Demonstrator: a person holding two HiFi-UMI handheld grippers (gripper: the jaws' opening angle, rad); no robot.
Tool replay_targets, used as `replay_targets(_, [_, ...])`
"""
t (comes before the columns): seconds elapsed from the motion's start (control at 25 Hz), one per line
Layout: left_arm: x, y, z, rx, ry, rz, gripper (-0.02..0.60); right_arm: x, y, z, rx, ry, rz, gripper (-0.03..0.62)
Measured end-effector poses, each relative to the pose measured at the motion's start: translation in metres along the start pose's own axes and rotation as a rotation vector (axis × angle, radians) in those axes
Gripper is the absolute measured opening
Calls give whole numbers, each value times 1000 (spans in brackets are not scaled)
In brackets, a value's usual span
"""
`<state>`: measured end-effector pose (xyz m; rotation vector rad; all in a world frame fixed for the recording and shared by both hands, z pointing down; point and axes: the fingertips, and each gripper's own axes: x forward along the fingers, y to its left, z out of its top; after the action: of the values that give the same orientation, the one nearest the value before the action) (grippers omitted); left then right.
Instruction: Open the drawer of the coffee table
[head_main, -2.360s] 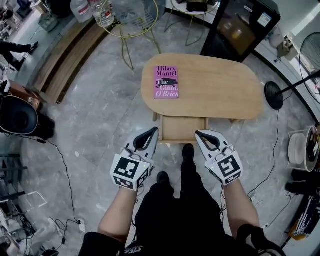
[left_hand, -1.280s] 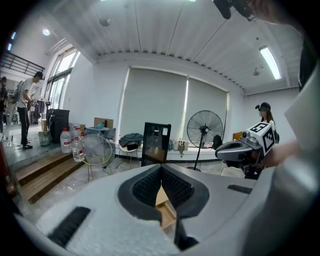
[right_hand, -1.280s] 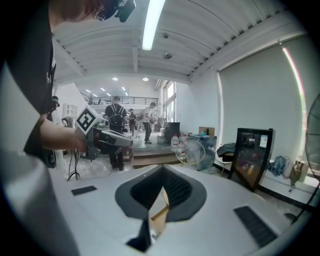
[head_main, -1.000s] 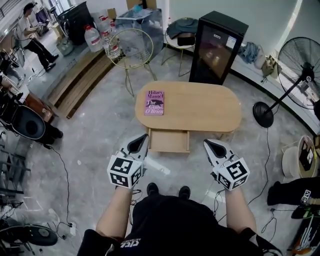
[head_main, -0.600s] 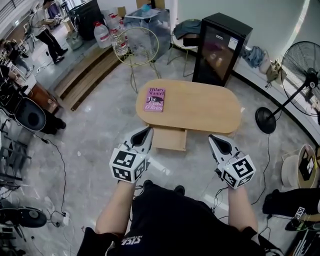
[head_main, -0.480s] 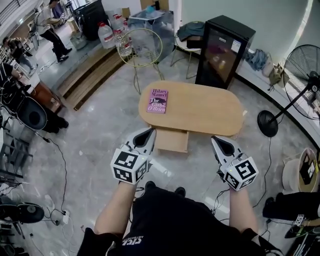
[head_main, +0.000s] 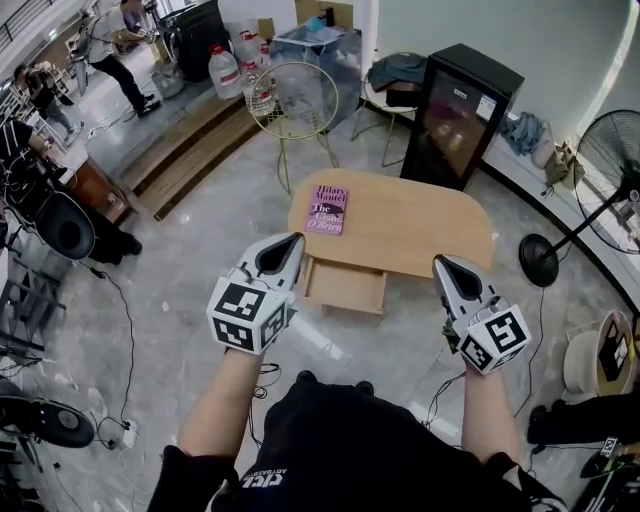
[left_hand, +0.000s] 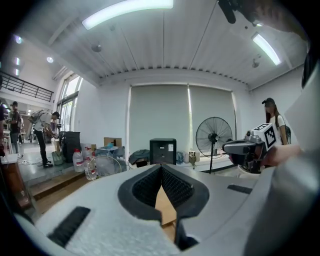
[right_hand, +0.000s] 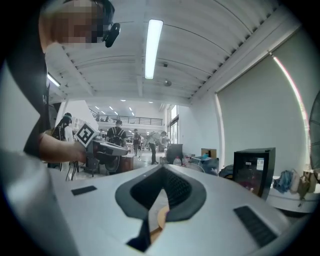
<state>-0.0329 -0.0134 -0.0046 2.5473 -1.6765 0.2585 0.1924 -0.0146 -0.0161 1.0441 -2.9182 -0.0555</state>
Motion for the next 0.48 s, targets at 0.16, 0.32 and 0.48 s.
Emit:
replay_targets(0.16, [-14, 27, -8, -13, -11, 57, 10, 15, 9, 11, -14, -21, -22, 3])
replay_targets(0.32, [-19, 44, -23, -47, -13, 63, 10, 23, 15, 4, 8, -8, -38, 3])
replay_targets(0.48, [-15, 51, -32, -60, -11, 50, 9, 32, 18, -5, 17, 14, -52, 3])
